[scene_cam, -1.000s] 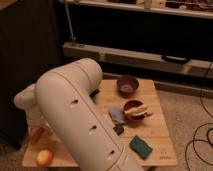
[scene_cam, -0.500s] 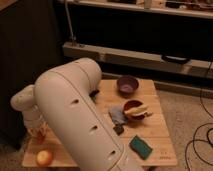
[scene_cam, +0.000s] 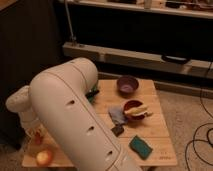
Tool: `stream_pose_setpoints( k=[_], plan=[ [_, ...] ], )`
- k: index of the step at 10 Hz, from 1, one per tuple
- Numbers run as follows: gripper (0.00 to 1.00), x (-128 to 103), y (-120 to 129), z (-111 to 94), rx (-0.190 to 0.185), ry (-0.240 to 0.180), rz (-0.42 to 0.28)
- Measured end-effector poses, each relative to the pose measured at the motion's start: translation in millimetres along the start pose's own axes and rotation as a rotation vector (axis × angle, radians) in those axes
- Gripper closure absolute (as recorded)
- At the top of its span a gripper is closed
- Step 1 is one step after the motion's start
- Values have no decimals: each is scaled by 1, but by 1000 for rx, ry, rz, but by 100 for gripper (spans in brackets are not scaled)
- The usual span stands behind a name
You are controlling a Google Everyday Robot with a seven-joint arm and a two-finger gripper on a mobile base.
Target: Place pepper in purple bowl
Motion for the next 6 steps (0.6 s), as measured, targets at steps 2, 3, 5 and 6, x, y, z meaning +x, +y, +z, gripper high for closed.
stream_pose_setpoints(
  k=[2, 3, 5, 6],
  plan=[
    [100, 6, 5, -20, -8, -25, -49],
    [100, 11, 9, -37, -20, -42, -82],
    [100, 21, 14, -84, -45, -87, -130],
    [100, 25, 14, -110, -54, -115, -143]
  ],
)
